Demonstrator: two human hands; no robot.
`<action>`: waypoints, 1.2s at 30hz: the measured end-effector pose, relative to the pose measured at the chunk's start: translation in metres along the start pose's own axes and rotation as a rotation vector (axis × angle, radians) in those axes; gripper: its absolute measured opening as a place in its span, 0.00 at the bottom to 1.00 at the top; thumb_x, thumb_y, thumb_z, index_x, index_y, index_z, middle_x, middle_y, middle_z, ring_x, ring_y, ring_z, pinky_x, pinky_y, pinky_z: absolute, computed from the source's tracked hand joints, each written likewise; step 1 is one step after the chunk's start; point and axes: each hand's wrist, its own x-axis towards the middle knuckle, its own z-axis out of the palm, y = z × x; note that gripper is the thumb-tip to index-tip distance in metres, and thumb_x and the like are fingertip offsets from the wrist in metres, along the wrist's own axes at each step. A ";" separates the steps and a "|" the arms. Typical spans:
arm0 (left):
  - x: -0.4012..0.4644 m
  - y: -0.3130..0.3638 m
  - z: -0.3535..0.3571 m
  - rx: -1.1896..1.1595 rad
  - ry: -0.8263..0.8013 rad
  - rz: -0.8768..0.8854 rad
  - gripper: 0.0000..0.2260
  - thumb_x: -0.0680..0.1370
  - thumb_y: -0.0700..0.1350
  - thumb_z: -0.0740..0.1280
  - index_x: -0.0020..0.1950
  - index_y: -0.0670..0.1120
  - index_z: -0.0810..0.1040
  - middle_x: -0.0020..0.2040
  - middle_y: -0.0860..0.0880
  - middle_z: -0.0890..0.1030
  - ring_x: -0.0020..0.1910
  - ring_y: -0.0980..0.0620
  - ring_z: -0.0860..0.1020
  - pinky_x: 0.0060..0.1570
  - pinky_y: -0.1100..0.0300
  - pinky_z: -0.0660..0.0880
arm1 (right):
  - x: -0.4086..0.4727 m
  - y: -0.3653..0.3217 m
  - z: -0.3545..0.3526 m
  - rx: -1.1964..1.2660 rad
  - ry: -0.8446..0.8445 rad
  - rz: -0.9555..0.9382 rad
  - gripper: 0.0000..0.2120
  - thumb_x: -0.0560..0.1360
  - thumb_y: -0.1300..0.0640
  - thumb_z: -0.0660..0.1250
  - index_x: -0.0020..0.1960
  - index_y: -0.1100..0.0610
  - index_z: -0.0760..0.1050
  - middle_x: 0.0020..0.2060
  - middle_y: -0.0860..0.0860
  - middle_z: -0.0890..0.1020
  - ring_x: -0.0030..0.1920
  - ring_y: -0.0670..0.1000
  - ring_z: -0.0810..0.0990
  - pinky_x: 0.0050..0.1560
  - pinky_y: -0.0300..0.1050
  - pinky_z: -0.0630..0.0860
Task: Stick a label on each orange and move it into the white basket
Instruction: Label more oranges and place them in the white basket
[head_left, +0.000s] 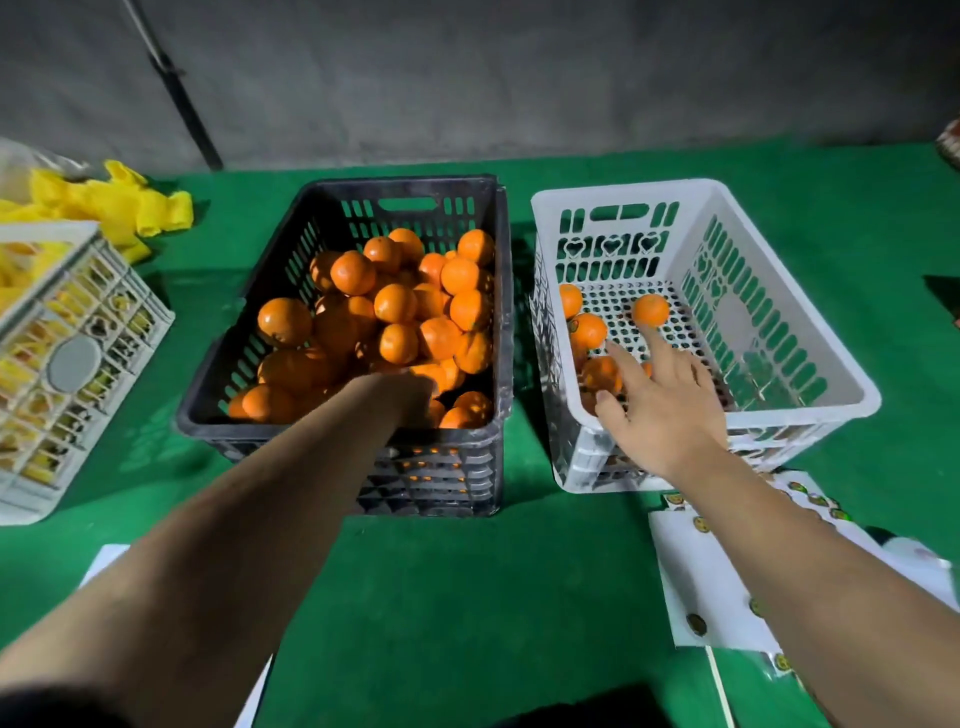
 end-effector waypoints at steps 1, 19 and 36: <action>0.005 0.000 0.002 0.078 -0.086 -0.009 0.27 0.87 0.50 0.60 0.83 0.43 0.58 0.83 0.41 0.59 0.80 0.42 0.63 0.75 0.49 0.64 | 0.001 0.000 0.000 -0.006 -0.004 0.004 0.36 0.77 0.33 0.39 0.83 0.42 0.51 0.83 0.51 0.46 0.81 0.57 0.53 0.81 0.58 0.46; -0.044 0.044 -0.008 -0.676 0.836 0.219 0.24 0.77 0.49 0.74 0.70 0.52 0.68 0.64 0.49 0.74 0.56 0.49 0.75 0.44 0.63 0.70 | -0.017 0.003 0.005 0.076 0.178 -0.081 0.29 0.82 0.39 0.48 0.75 0.51 0.70 0.70 0.55 0.69 0.69 0.59 0.68 0.71 0.56 0.60; -0.093 0.129 0.170 -0.750 0.132 0.461 0.26 0.77 0.54 0.76 0.69 0.63 0.67 0.69 0.56 0.73 0.61 0.50 0.78 0.65 0.47 0.76 | -0.182 0.103 0.135 0.005 -0.512 -0.145 0.15 0.79 0.51 0.63 0.65 0.49 0.76 0.67 0.51 0.72 0.66 0.55 0.70 0.67 0.46 0.64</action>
